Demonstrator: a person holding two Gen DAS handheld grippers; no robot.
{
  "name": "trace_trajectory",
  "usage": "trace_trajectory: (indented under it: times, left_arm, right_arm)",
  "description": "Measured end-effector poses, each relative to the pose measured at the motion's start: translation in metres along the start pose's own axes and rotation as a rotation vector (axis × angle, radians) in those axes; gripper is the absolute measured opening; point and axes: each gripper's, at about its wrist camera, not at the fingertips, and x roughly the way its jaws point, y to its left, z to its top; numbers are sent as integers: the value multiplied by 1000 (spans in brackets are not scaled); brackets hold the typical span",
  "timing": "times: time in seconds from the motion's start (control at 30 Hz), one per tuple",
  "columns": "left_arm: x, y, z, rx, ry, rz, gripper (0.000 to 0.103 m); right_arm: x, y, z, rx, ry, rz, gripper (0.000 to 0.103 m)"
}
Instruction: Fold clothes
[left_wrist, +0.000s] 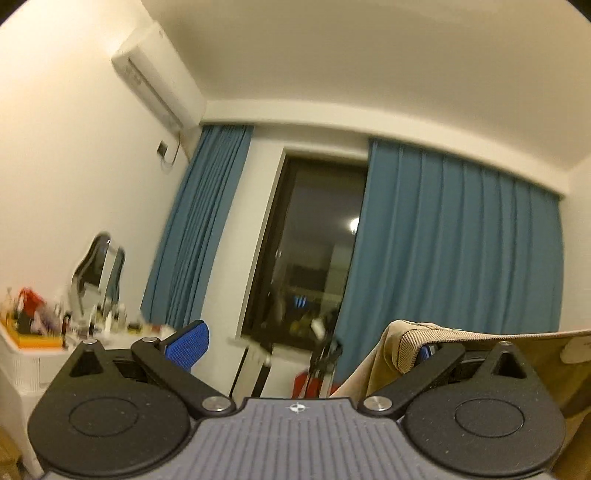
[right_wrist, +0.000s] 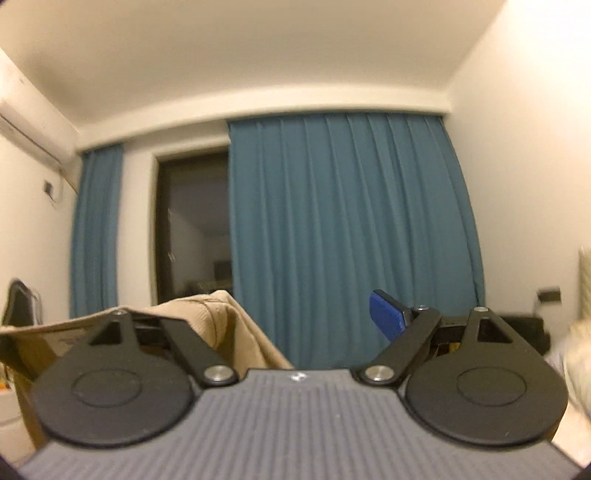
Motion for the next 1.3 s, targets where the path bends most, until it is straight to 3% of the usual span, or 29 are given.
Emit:
trace_trajectory:
  times: [0.17, 0.27, 0.37, 0.47, 0.7, 0.9, 1.03, 1.13, 1.23, 1.3]
  left_arm:
    - [33, -10, 15, 22, 40, 0, 103]
    - [56, -16, 18, 34, 72, 0, 103]
    - [79, -22, 22, 45, 105, 0, 103]
    - [102, -28, 25, 57, 137, 0, 103]
    - [239, -45, -85, 100, 253, 58, 103]
    - [375, -61, -241, 117, 403, 87, 103]
    - [452, -57, -371, 194, 568, 104, 103]
    - [486, -54, -457, 263, 707, 106, 103]
    - [508, -47, -517, 328, 840, 73, 103]
    - [520, -44, -544, 366, 930, 37, 103]
  right_arm:
    - [0, 3, 71, -32, -35, 33, 85]
    - [11, 2, 90, -29, -2, 51, 85]
    - [31, 2, 87, -60, 57, 49, 85]
    - [64, 3, 59, -108, 124, 35, 85]
    - [175, 0, -54, -135, 280, -23, 85]
    - [285, 1, -196, -164, 385, -78, 85]
    - [353, -3, -321, -192, 509, -79, 85]
    - [391, -9, -409, -175, 637, -44, 85]
    - [421, -8, -479, -198, 798, -22, 85]
    - [435, 0, -508, -273, 915, 3, 85]
